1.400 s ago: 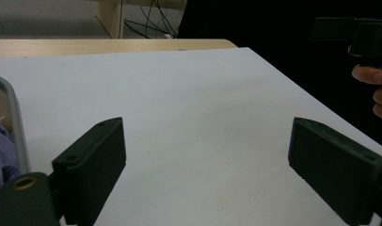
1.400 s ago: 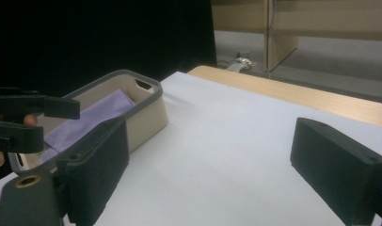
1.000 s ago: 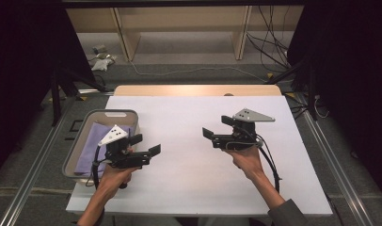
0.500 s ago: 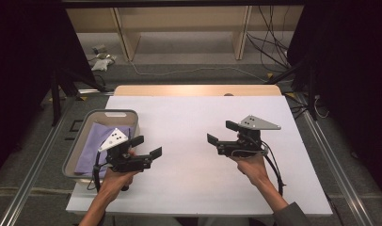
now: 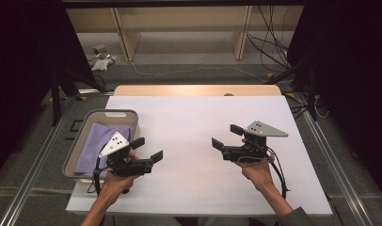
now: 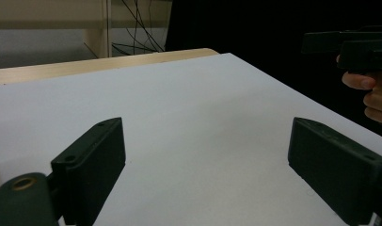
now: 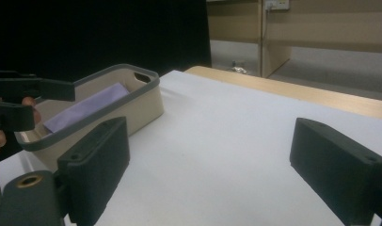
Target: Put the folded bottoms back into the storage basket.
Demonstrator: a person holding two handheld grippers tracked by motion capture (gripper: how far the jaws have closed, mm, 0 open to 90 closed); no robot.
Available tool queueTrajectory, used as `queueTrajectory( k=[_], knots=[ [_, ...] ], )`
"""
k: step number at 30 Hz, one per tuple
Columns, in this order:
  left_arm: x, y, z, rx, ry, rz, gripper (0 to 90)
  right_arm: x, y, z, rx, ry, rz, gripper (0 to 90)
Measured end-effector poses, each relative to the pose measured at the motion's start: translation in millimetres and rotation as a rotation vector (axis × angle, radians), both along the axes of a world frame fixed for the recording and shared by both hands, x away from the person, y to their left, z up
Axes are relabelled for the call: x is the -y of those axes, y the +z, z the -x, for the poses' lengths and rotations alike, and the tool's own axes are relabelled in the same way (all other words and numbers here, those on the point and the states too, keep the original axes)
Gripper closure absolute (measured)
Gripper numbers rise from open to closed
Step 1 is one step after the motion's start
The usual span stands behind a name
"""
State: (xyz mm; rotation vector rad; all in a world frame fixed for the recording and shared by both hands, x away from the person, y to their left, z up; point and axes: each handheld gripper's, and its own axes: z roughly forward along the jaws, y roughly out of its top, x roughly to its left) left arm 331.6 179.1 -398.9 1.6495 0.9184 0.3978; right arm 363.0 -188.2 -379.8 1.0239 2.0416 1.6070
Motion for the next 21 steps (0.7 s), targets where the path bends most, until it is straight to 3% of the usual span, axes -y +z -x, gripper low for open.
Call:
queueTrajectory(
  k=[21],
  knots=[
    [3.3,-5.3,8.4,0.028,-0.034,-0.016,11.1,22.3,-9.3,19.0,-0.006,-0.019,-0.004,11.0]
  ],
)
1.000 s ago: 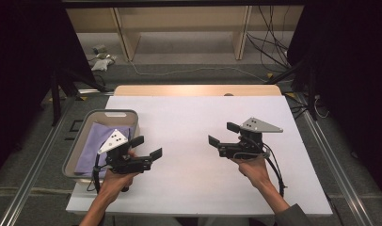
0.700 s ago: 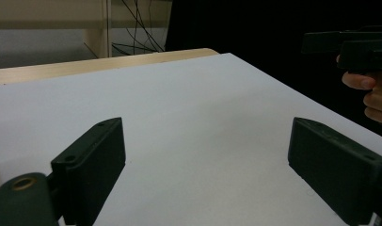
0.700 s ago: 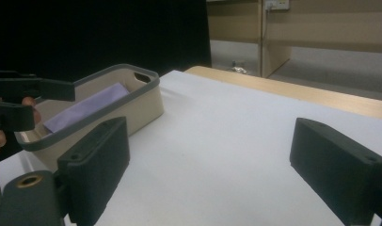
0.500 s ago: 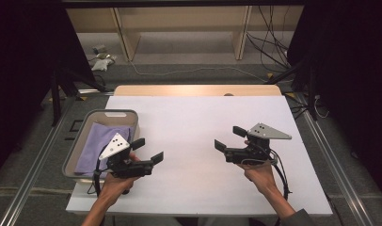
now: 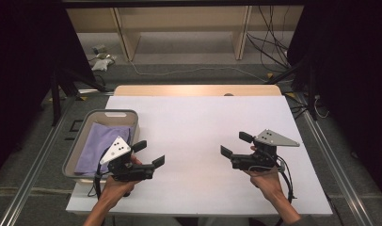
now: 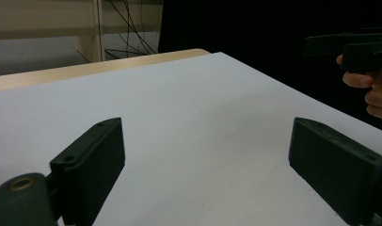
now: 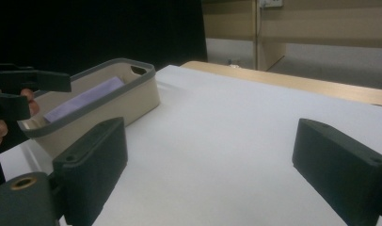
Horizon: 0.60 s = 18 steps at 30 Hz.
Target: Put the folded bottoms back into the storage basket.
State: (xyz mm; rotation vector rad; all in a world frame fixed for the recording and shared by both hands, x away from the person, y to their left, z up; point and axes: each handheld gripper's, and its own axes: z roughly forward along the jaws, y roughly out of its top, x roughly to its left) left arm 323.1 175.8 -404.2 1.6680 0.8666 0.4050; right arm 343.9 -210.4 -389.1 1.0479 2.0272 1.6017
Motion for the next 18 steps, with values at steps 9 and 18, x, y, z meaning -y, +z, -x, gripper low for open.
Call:
queueTrajectory(
  k=[9,18],
  knots=[
    [-0.1,-3.1,3.5,0.005,-0.007,-0.005,10.2,11.2,-8.7,11.7,0.001,-0.016,0.008,10.2],
    [1.0,-6.5,8.4,0.019,-0.016,-0.018,9.2,18.3,-10.3,21.6,0.029,-0.03,0.001,10.2]
  ],
)
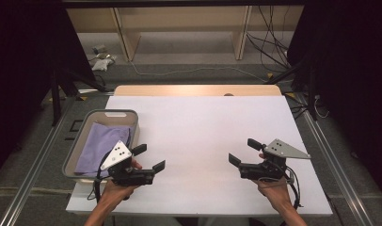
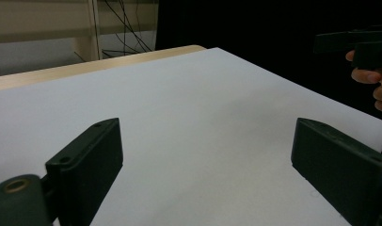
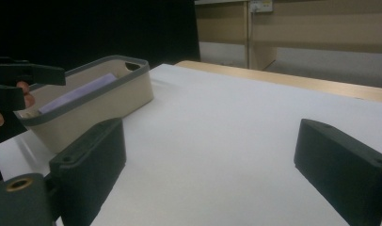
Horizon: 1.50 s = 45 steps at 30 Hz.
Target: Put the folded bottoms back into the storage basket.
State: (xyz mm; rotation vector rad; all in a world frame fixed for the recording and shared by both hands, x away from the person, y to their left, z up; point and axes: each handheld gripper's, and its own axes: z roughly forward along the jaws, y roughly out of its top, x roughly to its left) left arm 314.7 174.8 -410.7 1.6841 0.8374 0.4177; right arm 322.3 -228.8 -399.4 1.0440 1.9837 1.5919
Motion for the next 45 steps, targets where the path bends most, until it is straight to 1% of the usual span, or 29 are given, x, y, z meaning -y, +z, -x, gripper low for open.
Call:
queueTrajectory(
  k=[2,4,8,12,13,21,25,28,29,31,33,36,39,41,45],
  knots=[
    [-0.4,-0.6,0.5,0.004,0.002,-0.005,9.0,1.0,-1.2,1.9,0.005,0.0,0.0,10.2],
    [-0.7,-1.2,1.2,0.009,0.007,0.002,8.8,1.5,-2.1,3.7,0.006,-0.001,0.0,10.2],
    [-2.1,-1.9,3.3,0.024,0.008,0.003,8.0,2.3,-3.6,7.2,0.008,-0.001,0.0,10.2],
    [-4.5,-3.6,5.5,0.039,0.009,-0.01,6.9,3.1,-5.9,10.2,0.006,-0.001,0.0,10.1],
    [-5.2,-3.8,6.0,0.042,0.009,-0.009,6.8,3.3,-7.2,10.6,0.013,-0.002,0.004,10.1],
    [-8.4,-5.7,9.2,0.039,0.015,-0.01,2.7,2.6,-12.2,17.0,0.008,-0.001,0.014,8.6],
    [-9.4,-6.9,10.6,0.028,0.016,0.004,1.6,4.1,-13.6,20.2,0.017,-0.007,0.012,8.5],
    [-9.4,-8.9,12.4,0.026,0.012,-0.009,1.0,5.0,-15.9,21.9,0.014,-0.007,0.019,8.4],
    [-9.4,-9.4,12.8,0.024,0.011,-0.013,0.8,5.7,-16.6,22.3,0.005,-0.006,0.018,8.4],
    [-9.5,-11.3,14.3,0.022,0.01,-0.031,0.6,7.1,-17.9,23.1,0.002,-0.009,0.017,8.4],
    [-9.2,-12.6,15.6,0.022,0.012,-0.039,0.5,8.0,-18.5,24.3,0.008,-0.014,0.023,8.4],
    [-8.7,-12.9,17.3,0.013,0.007,-0.015,0.4,10.6,-17.8,26.8,0.012,-0.025,0.021,8.4],
    [-7.7,-12.7,18.3,0.025,0.008,-0.016,0.0,12.3,-17.3,29.4,0.013,-0.035,0.017,8.2],
    [-8.1,-12.6,17.7,0.024,0.009,-0.01,0.0,12.6,-17.3,29.7,0.013,-0.035,0.017,8.2],
    [-8.7,-13.2,16.5,0.026,0.021,-0.018,0.0,11.9,-17.9,28.8,0.002,-0.03,0.015,8.2]
  ],
)
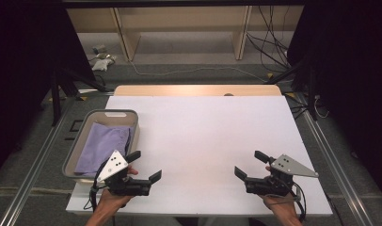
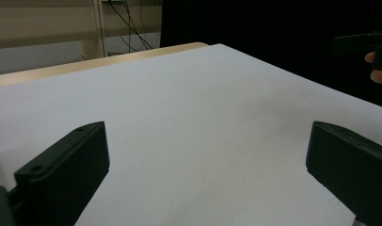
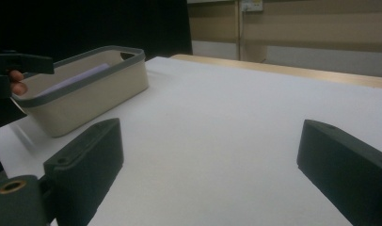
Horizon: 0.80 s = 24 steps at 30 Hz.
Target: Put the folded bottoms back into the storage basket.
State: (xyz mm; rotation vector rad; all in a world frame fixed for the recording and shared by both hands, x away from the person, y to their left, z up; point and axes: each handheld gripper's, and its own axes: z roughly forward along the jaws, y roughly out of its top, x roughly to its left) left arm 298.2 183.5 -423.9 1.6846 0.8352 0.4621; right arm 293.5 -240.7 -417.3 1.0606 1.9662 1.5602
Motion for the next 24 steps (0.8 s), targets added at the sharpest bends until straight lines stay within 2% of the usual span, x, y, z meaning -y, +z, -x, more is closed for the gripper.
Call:
queueTrajectory(
  k=[13,24],
  knots=[
    [-1.2,1.0,-1.5,0.003,0.007,0.022,0.0,-0.6,0.7,-0.5,0.01,0.001,0.001,8.2],
    [-2.0,0.8,-2.3,-0.001,0.015,0.03,0.0,-2.5,-0.7,-0.7,-0.006,0.006,0.008,8.0]
  ],
)
